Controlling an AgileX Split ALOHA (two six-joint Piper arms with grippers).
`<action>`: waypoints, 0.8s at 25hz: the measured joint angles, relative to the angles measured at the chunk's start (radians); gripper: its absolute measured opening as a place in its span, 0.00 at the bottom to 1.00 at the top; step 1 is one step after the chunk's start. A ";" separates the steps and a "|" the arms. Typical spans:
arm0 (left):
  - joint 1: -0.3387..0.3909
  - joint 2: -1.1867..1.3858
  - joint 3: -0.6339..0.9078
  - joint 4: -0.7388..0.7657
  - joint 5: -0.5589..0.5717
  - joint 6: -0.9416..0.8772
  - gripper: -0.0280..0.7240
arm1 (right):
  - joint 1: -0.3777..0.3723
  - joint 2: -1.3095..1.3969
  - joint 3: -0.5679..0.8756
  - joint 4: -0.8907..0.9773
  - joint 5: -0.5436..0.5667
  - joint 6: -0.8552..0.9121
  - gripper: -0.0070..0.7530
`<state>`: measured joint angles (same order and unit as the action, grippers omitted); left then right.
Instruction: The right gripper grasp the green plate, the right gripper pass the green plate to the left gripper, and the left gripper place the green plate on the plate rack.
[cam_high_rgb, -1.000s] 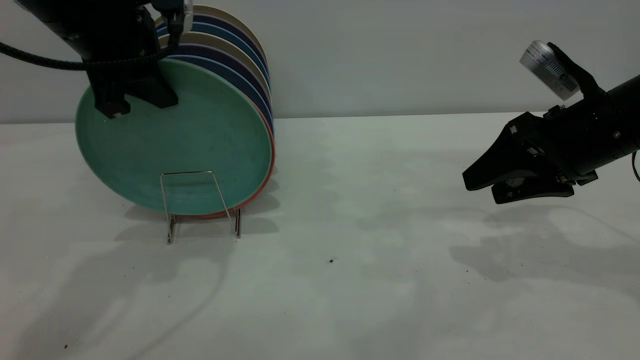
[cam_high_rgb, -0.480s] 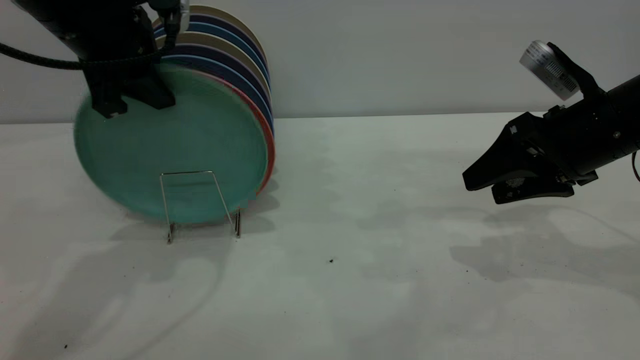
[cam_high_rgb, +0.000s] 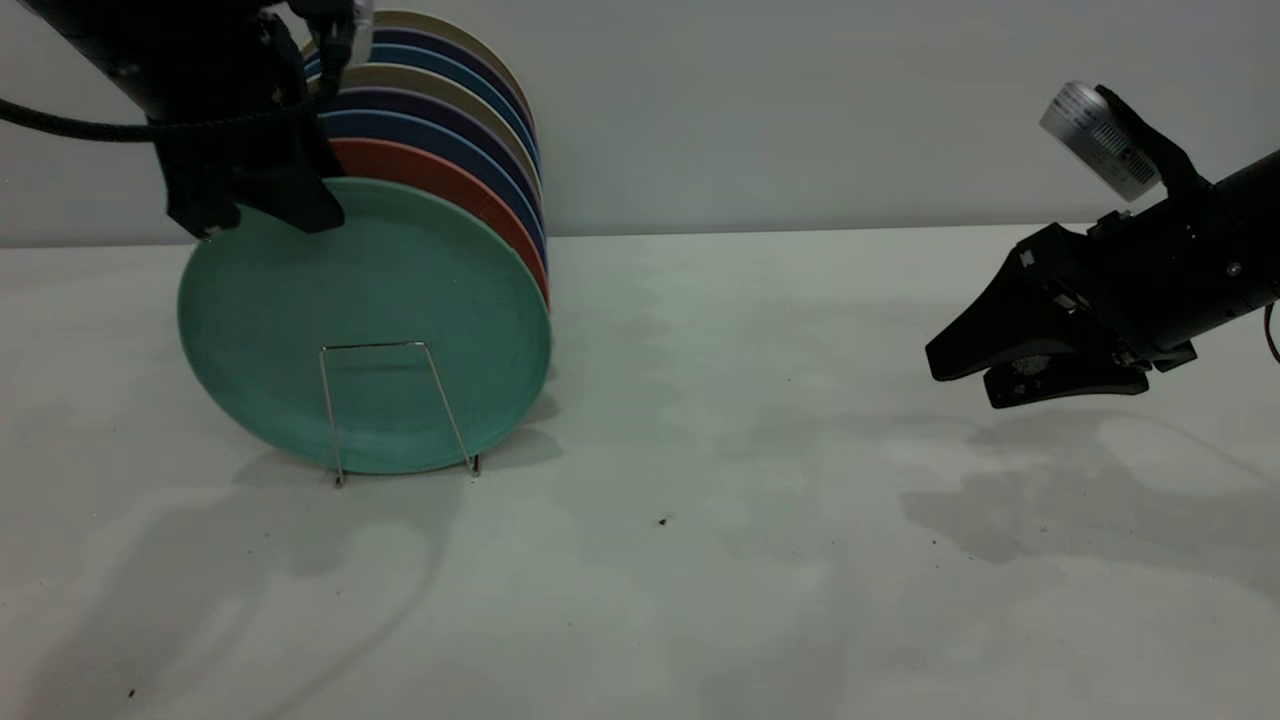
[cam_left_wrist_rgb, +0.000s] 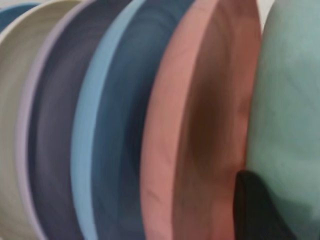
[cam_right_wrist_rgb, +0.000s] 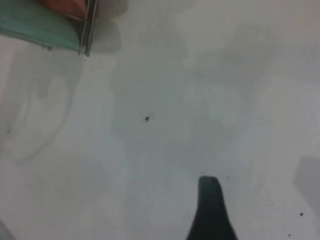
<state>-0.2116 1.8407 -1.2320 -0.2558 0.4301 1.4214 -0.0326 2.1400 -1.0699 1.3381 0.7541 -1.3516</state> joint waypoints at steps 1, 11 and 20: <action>0.000 -0.011 0.000 0.008 0.002 0.000 0.41 | 0.000 0.000 0.000 0.000 0.000 0.000 0.77; 0.000 -0.101 -0.001 0.017 0.006 -0.021 0.41 | 0.000 0.000 0.000 0.000 0.000 0.010 0.77; 0.096 -0.238 -0.001 0.103 0.151 -0.723 0.44 | 0.011 -0.023 -0.073 -0.174 0.000 0.146 0.77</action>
<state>-0.1157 1.6030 -1.2328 -0.1533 0.5815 0.6987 -0.0214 2.1166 -1.1426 1.1644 0.7541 -1.2060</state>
